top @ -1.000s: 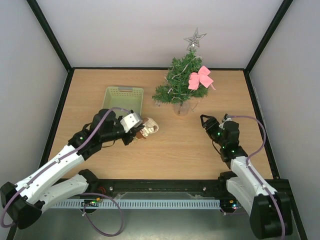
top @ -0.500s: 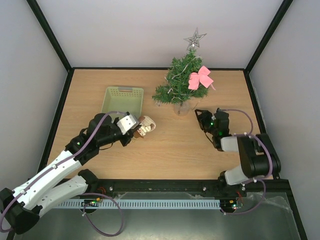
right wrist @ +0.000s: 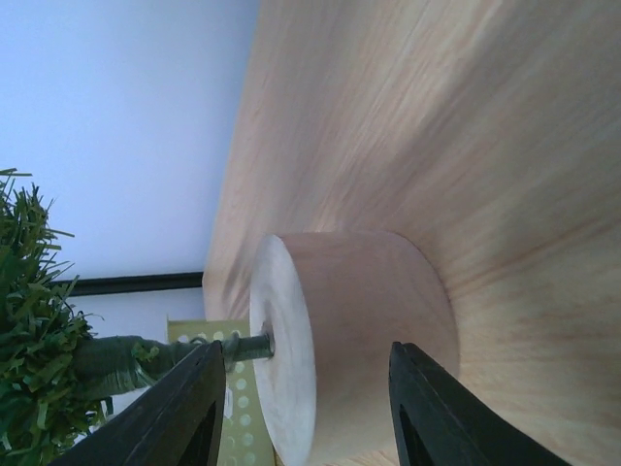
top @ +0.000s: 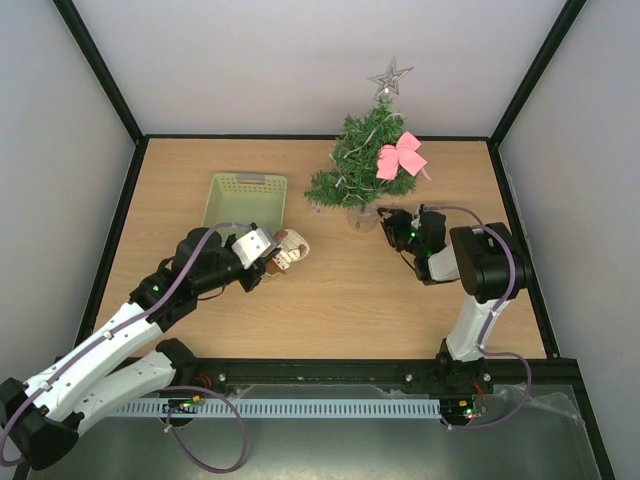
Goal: Decorate the small christmas tree
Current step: Pick up the decoration item from the storage box.
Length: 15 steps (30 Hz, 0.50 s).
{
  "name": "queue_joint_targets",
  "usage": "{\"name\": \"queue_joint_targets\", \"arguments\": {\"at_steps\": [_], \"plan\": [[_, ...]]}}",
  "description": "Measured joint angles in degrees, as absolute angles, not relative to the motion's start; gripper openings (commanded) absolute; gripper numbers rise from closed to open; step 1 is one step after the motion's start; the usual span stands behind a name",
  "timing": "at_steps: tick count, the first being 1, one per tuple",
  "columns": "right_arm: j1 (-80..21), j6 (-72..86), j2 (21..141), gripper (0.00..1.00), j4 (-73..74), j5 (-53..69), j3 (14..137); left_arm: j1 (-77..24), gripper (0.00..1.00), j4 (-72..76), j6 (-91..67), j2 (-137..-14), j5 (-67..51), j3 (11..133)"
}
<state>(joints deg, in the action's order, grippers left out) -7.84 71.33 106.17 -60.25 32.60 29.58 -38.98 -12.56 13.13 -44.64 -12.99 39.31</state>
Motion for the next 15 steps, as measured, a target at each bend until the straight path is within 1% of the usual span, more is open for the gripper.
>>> {"name": "queue_joint_targets", "arguments": {"at_steps": [3, 8, 15], "plan": [[-7.84, 70.22, 107.77, 0.46, -60.73, 33.82, 31.18, -38.98, 0.02, -12.53, 13.15, -44.64, -12.97, 39.31], [-7.84, 66.76, 110.41, 0.42, -59.24, 35.35, 34.2, -38.98, 0.02, -12.53, 13.15, -44.64, -12.8, 39.31], [-7.66, 59.72, 112.49, 0.31, -54.3, 37.32, 37.74, -38.98, 0.02, -12.51, 13.15, -44.64, -12.38, 39.31]]}}
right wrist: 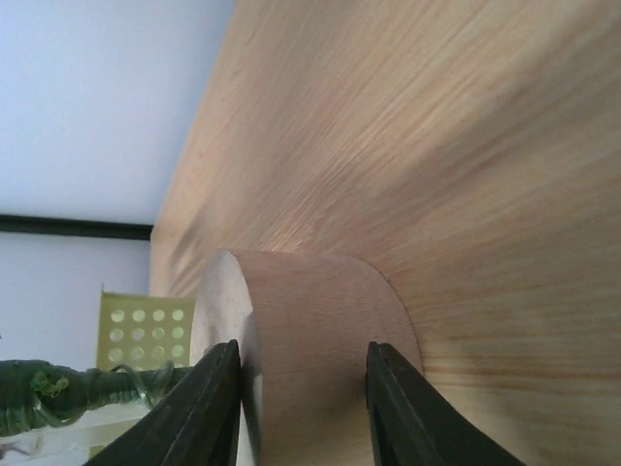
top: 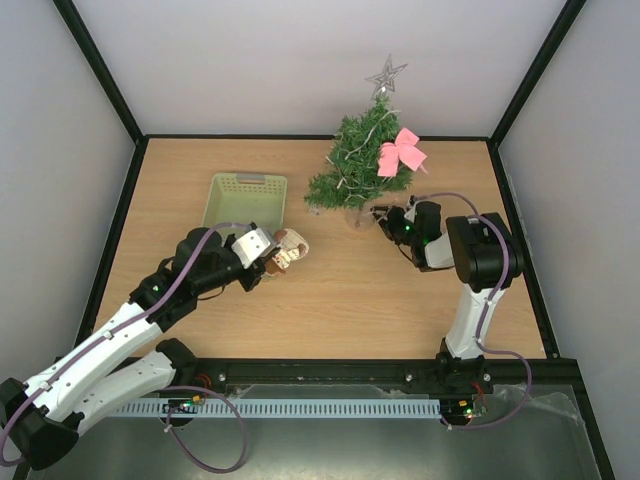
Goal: Decorate the small christmas tree
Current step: Pick up the decoration item from the storage box.
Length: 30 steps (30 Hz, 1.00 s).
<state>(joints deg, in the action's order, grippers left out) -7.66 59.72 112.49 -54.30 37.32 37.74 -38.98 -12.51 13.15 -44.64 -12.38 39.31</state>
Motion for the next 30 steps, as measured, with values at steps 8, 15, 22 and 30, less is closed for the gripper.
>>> {"name": "queue_joint_targets", "arguments": {"at_steps": [8, 15, 22, 30], "plan": [[-7.66, 48.12, 112.53, 0.29, -45.54, 39.9, 43.4, -38.98, 0.02, -12.51, 13.15, -44.64, -11.99, 39.31], [-9.45, 37.95, 113.3, 0.28, -36.88, 41.23, 49.52, -38.98, 0.02, -12.51, 13.15, -44.64, -11.97, 39.31], [-11.62, 32.93, 113.36, 0.28, -34.26, 41.25, 51.05, -38.98, 0.02, -12.51, 13.39, -44.47, -12.01, 39.31], [-11.88, 32.1, 110.24, 0.34, -27.92, 38.09, 51.16, -38.98, 0.02, -12.05, 14.26, -43.7, -14.28, 38.65]]}}
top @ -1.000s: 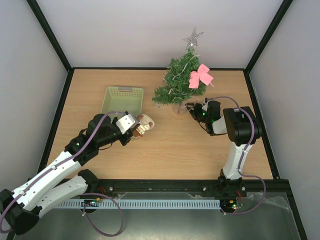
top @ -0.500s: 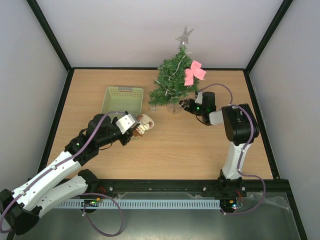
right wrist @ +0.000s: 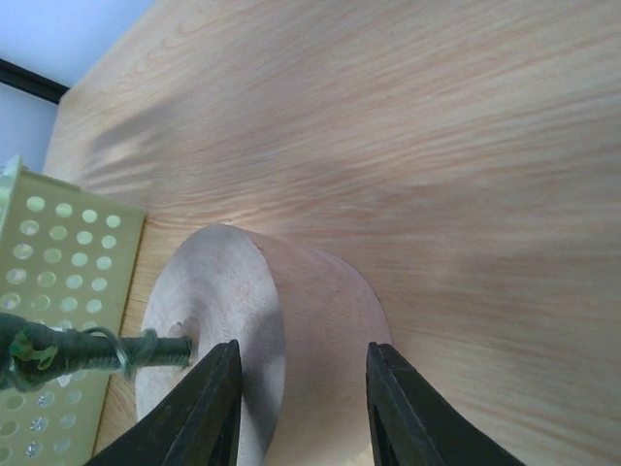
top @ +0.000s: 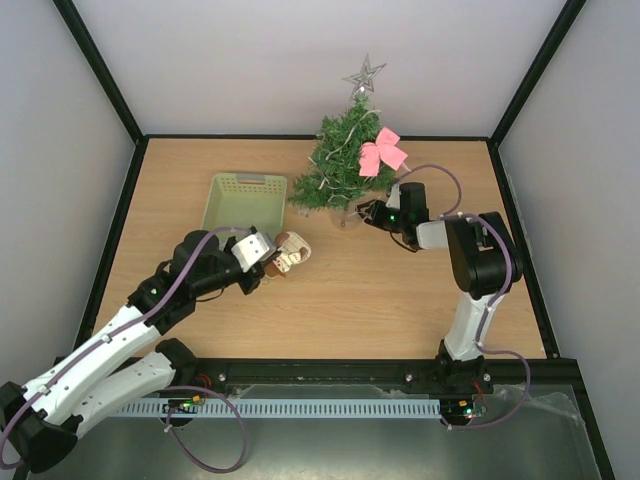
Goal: Decorate the small christmas tree
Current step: Pick up the decoration item from the storage box, then hang the decoration item on the Christmas tree.
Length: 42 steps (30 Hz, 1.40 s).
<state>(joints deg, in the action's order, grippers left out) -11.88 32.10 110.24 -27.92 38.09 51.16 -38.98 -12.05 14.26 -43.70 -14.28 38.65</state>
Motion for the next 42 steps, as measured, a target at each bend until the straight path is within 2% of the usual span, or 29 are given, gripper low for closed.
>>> {"name": "queue_joint_targets", "arguments": {"at_steps": [9, 14, 23, 33, 38, 42], "plan": [[-10.83, 32.32, 105.91, 0.4, -21.37, 36.05, 49.15, -38.98, 0.02, -10.17, 14.76, -39.86, -14.79, 37.41], [-10.39, 32.4, 105.27, 0.32, -21.3, 36.18, 48.49, -38.98, 0.02, -9.65, 14.76, -39.11, -14.79, 37.41], [-10.2, 33.17, 105.65, 0.3, -21.54, 37.6, 48.8, -39.2, 0.02, -9.72, 14.76, -40.05, -14.98, 37.41], [-10.09, 35.03, 105.23, 0.46, -21.17, 38.89, 49.52, -39.57, 0.02, -9.72, 14.79, -40.4, -15.49, 37.41], [-9.82, 36.32, 101.89, 0.46, -20.6, 37.69, 49.04, -39.59, 0.02, -9.74, 14.79, -40.53, -15.7, 37.41], [-8.56, 38.46, 101.34, 0.42, -21.15, 37.56, 48.34, -39.77, 0.02, -9.74, 14.81, -40.53, -15.75, 37.39]]}}
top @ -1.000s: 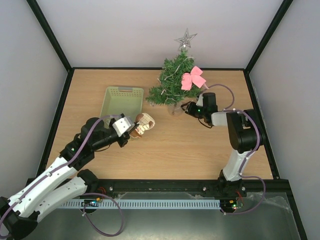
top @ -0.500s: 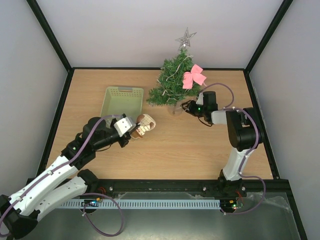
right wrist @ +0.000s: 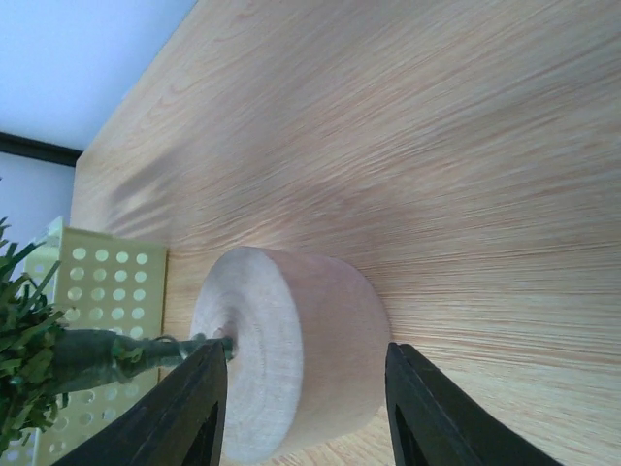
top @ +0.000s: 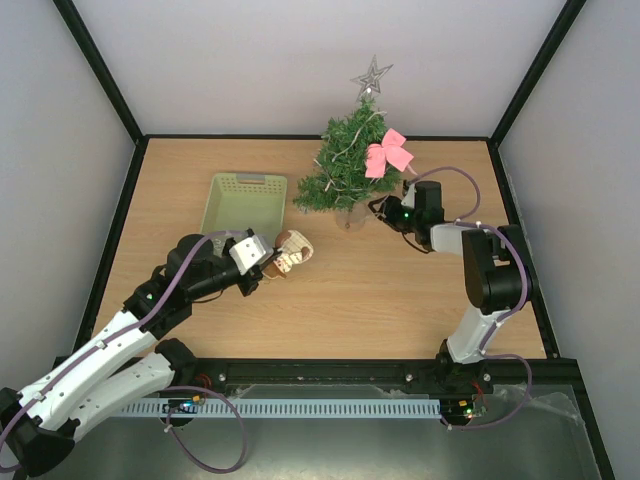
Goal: Decorate the small christmas tree
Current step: Hang the decoration item on the Christmas tree.
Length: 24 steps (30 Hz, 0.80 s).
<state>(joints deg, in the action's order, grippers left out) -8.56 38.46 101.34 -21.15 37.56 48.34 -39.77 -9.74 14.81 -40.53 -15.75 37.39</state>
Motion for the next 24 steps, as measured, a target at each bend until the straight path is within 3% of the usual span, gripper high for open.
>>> {"name": "queue_joint_targets", "arguments": {"at_steps": [24], "plan": [[-3.05, 43.44, 99.2, 0.41, -19.0, 31.73, 41.91, -41.08, 0.02, -9.76, 15.81, -40.69, -17.45, 37.39]]}}
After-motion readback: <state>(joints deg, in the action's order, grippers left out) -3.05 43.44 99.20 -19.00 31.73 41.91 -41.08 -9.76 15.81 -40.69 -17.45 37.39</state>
